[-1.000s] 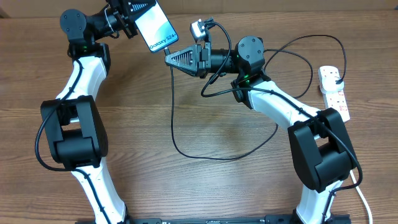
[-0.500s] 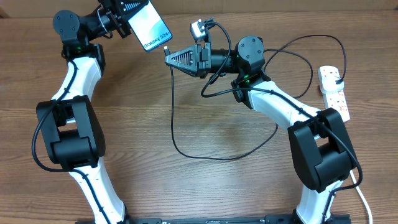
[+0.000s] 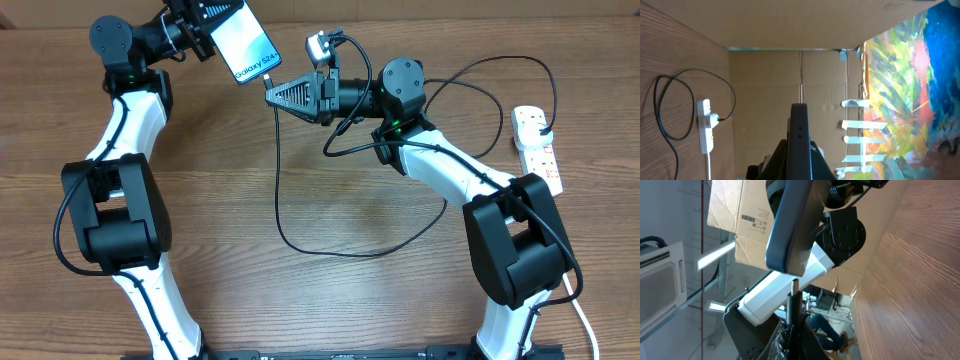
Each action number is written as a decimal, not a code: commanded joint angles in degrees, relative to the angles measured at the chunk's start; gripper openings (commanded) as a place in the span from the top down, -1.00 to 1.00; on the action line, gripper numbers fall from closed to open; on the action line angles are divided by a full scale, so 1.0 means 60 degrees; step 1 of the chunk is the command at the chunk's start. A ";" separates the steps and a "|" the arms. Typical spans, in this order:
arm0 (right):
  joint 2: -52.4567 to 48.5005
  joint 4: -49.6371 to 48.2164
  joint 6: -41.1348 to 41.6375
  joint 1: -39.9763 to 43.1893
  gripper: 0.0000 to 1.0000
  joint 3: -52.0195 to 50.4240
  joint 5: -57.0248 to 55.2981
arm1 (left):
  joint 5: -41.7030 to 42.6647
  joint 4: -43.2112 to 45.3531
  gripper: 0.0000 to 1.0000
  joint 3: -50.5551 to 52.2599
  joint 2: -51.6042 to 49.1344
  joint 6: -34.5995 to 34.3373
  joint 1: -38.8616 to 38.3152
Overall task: Plug charger to phone and switch on socket
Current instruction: 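Push the cable plug up into the phone's bottom port with the right gripper, then open the right gripper and pull it back from the plugged phone, then lower the phone with the left gripper onto the table center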
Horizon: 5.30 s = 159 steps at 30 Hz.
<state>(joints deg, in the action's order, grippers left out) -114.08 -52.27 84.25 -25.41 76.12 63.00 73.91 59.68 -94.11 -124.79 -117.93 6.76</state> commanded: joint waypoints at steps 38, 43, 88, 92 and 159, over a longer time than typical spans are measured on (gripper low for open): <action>-0.0047 -0.0015 -0.0040 0.0069 0.93 0.0168 0.0011 | 0.0590 0.0102 0.92 -0.0146 0.0015 0.0266 -0.0284; -0.0047 -0.0011 0.0062 0.0069 0.93 0.0168 -0.0113 | 0.1042 0.0102 0.91 -0.0146 0.0015 0.0375 -0.0288; -0.0047 0.0521 0.0361 0.0069 0.24 0.0168 -0.0874 | 0.1723 0.0098 0.91 -0.0146 0.0015 0.0736 -0.0707; -0.0047 0.0517 0.0353 0.0069 -0.10 0.0168 -0.0645 | 0.1774 0.0095 0.91 -0.0146 0.0015 0.0729 -0.0259; 0.3799 1.6272 -0.7847 0.2204 -0.95 0.0168 -0.7960 | 0.0328 -0.7479 0.92 -0.0142 -0.0095 0.7763 -0.2007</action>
<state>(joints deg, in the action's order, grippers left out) -92.86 45.06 38.65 -12.40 76.53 15.86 81.58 15.31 -94.08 -125.23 -76.60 -5.61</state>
